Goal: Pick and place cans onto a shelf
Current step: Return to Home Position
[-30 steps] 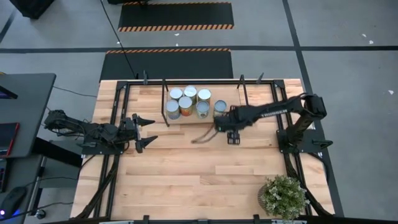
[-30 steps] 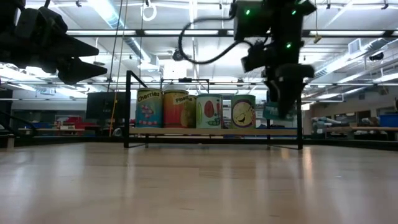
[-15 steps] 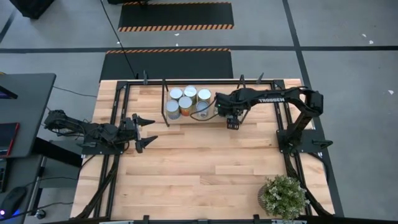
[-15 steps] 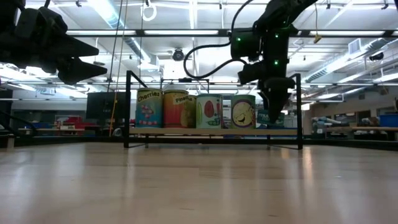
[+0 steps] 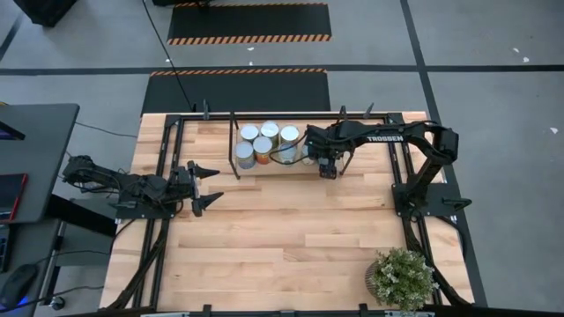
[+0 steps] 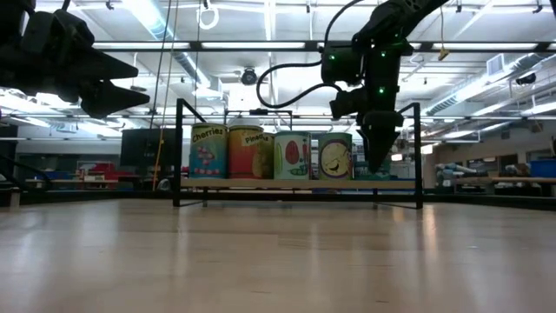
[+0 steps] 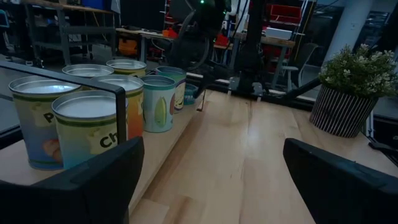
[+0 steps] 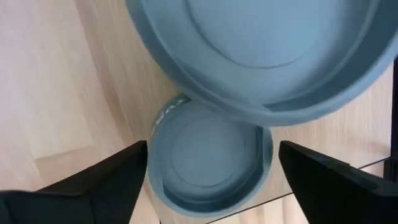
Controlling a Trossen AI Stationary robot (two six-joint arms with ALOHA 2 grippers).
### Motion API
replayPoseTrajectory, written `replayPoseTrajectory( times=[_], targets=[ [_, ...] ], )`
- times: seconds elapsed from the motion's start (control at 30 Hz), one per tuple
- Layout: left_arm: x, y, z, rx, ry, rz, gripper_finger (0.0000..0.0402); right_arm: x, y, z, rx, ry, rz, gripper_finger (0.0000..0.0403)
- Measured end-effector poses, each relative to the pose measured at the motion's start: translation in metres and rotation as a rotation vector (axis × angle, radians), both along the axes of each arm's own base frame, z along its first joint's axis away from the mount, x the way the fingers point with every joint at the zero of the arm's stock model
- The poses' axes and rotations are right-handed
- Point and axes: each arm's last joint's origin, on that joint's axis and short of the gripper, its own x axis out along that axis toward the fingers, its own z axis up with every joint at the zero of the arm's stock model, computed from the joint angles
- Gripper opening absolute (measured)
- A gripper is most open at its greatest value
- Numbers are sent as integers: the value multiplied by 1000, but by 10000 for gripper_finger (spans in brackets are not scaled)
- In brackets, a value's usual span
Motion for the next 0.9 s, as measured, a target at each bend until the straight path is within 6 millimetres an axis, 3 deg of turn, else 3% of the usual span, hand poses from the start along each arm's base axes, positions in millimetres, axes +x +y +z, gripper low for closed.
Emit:
replayPoseTrajectory(
  times=[0.23,0.5,0.7,0.9],
  targets=[
    [0,0,0,1,0,0,392,1,2,6,-4,14,-16,389],
    [0,0,0,1,1,0,392,0,20,45,-91,-63,-3,384],
    [0,0,0,0,0,0,392,-21,34,68,-197,-243,9,384],
    [0,0,0,0,0,0,392,-56,37,69,-266,-464,-15,384]
  ],
)
